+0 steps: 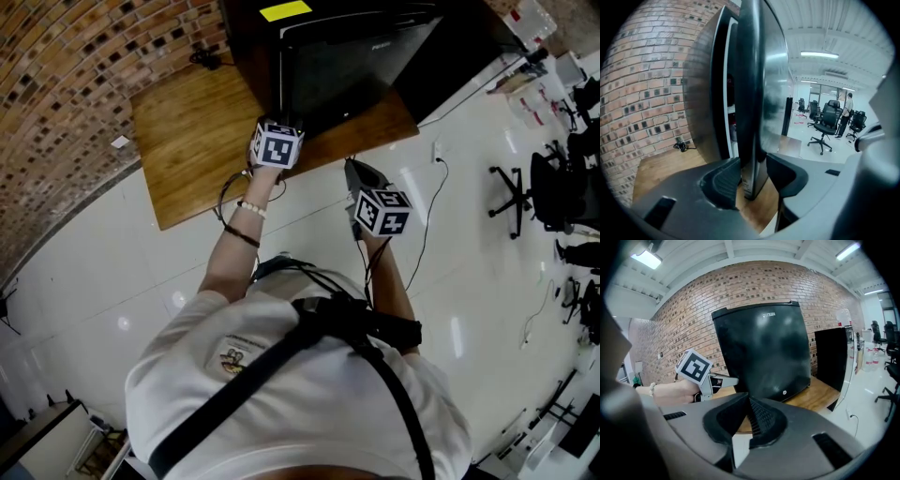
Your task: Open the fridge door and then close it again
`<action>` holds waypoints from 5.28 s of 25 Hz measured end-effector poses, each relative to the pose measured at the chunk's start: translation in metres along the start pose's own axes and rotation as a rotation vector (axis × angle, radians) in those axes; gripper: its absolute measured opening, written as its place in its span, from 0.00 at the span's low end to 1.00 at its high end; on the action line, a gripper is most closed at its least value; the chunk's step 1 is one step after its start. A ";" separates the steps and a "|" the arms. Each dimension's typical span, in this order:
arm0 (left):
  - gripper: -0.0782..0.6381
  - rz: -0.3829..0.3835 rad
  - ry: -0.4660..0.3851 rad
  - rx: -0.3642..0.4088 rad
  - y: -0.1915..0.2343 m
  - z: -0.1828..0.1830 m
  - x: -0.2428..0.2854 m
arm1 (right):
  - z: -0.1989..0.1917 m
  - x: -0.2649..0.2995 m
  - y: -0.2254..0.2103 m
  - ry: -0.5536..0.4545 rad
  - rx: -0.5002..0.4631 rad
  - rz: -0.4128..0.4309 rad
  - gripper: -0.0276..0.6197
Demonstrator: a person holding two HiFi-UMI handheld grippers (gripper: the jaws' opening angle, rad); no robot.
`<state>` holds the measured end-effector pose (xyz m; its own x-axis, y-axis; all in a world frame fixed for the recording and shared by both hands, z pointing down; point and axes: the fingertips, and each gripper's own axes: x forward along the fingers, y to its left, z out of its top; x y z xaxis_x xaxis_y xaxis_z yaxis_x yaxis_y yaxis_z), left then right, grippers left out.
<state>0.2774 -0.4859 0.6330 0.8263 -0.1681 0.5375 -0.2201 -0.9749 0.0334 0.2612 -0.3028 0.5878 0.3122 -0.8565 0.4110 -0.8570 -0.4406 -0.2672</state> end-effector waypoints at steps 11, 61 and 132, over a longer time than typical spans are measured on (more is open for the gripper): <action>0.31 -0.067 0.023 0.011 -0.089 -0.030 -0.041 | -0.016 -0.054 -0.003 -0.013 0.018 -0.013 0.05; 0.11 -0.437 -0.065 -0.003 -0.484 -0.005 -0.076 | -0.063 -0.373 -0.207 -0.206 0.223 -0.376 0.06; 0.11 -0.226 -0.225 -0.196 -0.290 -0.036 -0.237 | 0.037 -0.307 -0.141 -0.343 -0.012 -0.222 0.48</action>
<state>0.1268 -0.1586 0.5260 0.9540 -0.0009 0.2997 -0.0960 -0.9482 0.3028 0.3014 0.0127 0.4674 0.6066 -0.7821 0.1425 -0.7578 -0.6231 -0.1938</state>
